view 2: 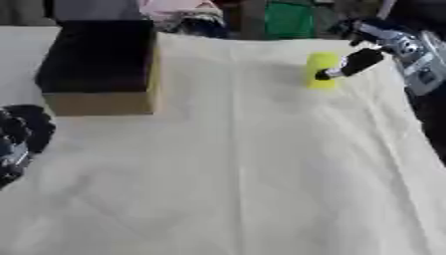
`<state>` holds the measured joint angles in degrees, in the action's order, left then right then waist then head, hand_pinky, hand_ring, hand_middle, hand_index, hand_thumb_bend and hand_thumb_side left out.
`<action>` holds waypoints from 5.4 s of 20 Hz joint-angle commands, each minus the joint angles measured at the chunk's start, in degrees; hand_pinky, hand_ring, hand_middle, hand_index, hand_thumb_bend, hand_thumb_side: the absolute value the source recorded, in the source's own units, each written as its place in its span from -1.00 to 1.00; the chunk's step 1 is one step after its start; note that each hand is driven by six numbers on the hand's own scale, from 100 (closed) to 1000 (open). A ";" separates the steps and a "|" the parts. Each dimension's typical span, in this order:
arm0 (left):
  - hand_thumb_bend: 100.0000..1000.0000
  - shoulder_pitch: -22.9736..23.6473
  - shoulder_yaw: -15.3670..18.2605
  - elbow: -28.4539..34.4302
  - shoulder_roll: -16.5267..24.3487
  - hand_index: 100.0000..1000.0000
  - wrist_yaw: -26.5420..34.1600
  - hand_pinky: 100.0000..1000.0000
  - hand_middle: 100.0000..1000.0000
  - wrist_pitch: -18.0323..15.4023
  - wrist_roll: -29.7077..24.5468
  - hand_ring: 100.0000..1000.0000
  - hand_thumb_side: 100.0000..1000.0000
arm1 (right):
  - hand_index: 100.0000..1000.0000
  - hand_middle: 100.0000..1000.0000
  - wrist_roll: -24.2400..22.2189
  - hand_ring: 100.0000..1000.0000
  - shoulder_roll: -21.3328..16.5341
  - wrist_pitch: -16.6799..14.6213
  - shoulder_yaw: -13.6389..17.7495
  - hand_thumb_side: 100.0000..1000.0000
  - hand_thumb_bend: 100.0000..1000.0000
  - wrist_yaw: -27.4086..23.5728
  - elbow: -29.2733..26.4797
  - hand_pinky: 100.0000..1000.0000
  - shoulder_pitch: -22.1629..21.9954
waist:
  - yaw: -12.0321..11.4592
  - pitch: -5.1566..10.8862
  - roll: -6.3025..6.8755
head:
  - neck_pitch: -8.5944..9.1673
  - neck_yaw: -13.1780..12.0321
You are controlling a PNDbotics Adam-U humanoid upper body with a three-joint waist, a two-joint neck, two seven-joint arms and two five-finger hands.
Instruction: Pick up objects on the table and place them in the box.
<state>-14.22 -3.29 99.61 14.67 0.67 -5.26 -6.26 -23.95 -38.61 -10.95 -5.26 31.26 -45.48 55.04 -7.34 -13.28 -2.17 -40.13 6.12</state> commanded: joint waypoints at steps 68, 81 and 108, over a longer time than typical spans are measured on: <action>-0.01 -1.76 -0.55 2.10 -0.06 0.37 -0.34 0.29 0.09 -0.38 -1.00 0.15 -0.18 | 0.66 0.47 18.79 0.46 -2.23 2.91 1.76 -0.64 0.12 7.51 2.87 0.34 -0.02 | -2.85 -4.05 3.22 | 2.40 1.33; -0.01 -1.66 -0.62 2.05 -0.24 0.37 -0.32 0.29 0.09 -0.34 -1.06 0.15 -0.18 | -0.08 -0.33 18.47 -0.28 -2.00 3.56 1.69 -0.97 -0.22 7.35 2.33 -0.09 -0.30 | -2.14 -4.05 3.45 | 2.18 1.23; -0.01 -0.79 -1.02 1.40 0.27 0.37 0.09 0.30 0.09 -0.15 -1.72 0.15 -0.22 | -0.14 -0.41 12.49 -0.39 0.78 0.40 -4.82 -1.00 -0.27 0.28 -17.90 -0.13 4.05 | -0.83 -0.22 0.88 | 1.85 1.26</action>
<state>-14.65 -4.32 100.27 14.07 0.54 -5.27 -7.74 -11.00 -37.26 -10.32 -9.95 32.30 -61.40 57.62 -8.17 -14.75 -1.34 -38.27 7.23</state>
